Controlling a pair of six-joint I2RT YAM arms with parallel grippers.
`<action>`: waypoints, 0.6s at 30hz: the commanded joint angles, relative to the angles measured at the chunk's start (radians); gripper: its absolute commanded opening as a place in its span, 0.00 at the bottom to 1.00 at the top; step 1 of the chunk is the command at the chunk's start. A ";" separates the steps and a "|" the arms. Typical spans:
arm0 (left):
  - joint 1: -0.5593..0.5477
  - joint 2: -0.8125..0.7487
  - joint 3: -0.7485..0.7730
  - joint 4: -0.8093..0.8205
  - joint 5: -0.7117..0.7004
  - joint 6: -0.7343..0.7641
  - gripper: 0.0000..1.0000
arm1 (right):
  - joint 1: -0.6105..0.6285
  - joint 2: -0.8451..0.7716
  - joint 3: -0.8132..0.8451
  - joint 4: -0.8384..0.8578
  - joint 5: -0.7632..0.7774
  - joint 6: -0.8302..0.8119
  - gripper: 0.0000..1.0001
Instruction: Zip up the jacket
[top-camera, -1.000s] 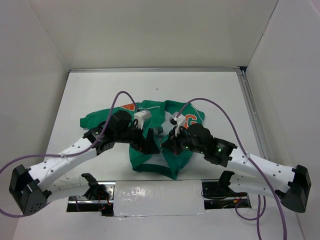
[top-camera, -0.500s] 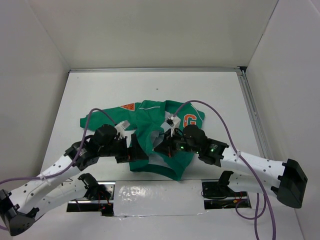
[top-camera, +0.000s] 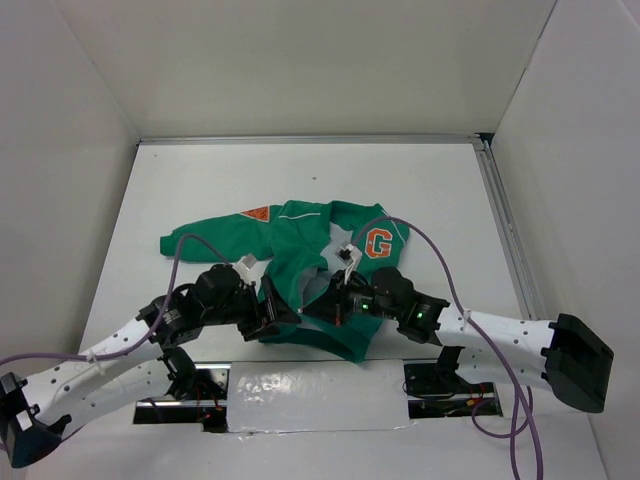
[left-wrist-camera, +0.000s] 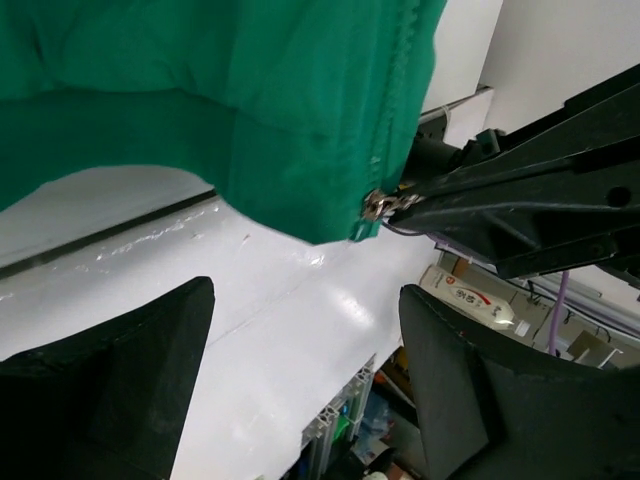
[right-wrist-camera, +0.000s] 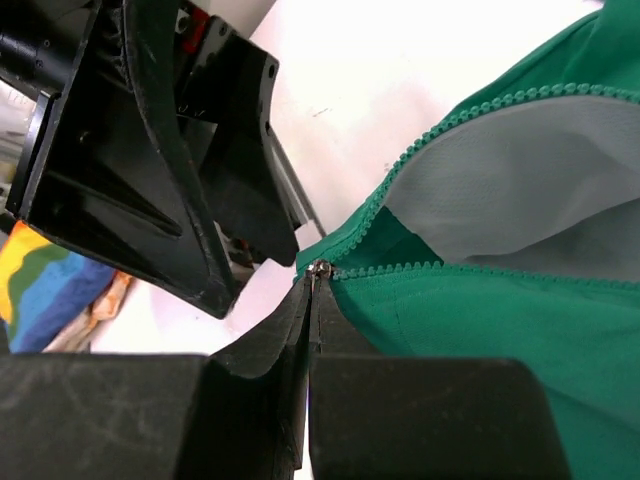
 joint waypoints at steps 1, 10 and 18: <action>-0.042 0.031 0.022 0.130 -0.078 -0.033 0.86 | 0.013 -0.007 -0.019 0.195 -0.023 0.056 0.00; -0.209 0.118 0.174 0.046 -0.251 0.476 0.81 | 0.013 -0.018 0.066 0.025 -0.021 -0.003 0.00; -0.271 0.144 0.243 -0.138 -0.415 0.532 0.78 | 0.012 0.014 0.152 -0.118 -0.026 -0.033 0.00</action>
